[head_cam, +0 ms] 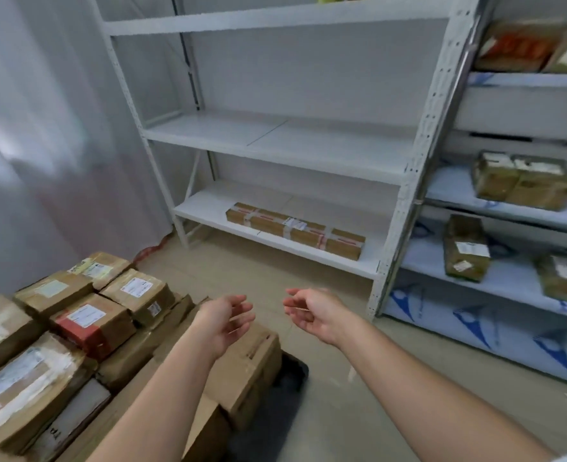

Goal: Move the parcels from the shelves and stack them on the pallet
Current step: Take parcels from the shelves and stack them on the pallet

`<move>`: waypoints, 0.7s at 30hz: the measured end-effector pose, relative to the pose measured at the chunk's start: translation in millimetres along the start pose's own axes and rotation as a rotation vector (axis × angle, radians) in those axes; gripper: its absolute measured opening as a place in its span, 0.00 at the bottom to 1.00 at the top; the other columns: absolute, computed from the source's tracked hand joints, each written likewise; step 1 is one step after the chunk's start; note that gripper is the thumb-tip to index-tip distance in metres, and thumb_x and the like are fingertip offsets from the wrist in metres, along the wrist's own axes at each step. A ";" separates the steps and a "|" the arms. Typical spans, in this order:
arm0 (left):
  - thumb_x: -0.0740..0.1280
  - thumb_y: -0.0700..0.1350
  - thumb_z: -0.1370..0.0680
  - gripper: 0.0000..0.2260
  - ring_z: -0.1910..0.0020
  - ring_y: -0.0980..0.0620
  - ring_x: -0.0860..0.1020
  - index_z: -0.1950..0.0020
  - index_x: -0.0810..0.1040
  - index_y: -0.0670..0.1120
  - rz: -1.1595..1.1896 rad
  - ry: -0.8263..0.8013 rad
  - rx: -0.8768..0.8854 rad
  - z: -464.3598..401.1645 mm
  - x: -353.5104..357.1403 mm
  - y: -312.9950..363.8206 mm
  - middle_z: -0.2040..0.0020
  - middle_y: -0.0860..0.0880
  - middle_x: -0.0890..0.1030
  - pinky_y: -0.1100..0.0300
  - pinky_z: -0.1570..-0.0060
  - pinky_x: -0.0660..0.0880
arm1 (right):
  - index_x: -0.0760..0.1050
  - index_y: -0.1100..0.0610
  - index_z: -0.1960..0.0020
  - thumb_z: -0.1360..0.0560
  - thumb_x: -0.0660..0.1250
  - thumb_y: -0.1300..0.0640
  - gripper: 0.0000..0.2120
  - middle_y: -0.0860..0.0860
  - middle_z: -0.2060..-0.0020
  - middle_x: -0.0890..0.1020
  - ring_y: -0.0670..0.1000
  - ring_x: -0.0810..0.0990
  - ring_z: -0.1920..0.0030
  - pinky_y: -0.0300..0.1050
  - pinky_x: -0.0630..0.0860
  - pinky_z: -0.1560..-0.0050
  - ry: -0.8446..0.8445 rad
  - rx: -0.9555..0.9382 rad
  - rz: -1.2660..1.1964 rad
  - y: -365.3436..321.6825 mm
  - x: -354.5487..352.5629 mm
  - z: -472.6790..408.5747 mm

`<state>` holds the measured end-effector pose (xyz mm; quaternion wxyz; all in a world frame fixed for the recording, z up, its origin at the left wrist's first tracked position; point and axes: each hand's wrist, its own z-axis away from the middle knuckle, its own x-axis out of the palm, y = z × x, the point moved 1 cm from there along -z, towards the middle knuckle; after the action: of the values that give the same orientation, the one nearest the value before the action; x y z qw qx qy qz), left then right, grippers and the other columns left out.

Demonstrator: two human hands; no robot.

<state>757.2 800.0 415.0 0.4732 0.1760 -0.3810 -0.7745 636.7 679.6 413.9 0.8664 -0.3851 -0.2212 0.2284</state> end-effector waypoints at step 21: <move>0.61 0.37 0.19 0.06 0.60 0.46 0.78 0.47 0.78 0.39 -0.284 -0.412 -0.033 76.0 500.4 -68.4 0.58 0.42 0.80 0.56 0.63 0.76 | 0.77 0.59 0.47 0.20 0.59 0.66 0.09 0.54 0.60 0.83 0.49 0.79 0.61 0.41 0.77 0.57 0.389 -0.181 -0.280 -120.1 -512.9 90.1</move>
<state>422.8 416.2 456.4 0.2748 0.0584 -0.4282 -0.8589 204.2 368.3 454.3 0.8779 -0.4632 -0.1212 0.0074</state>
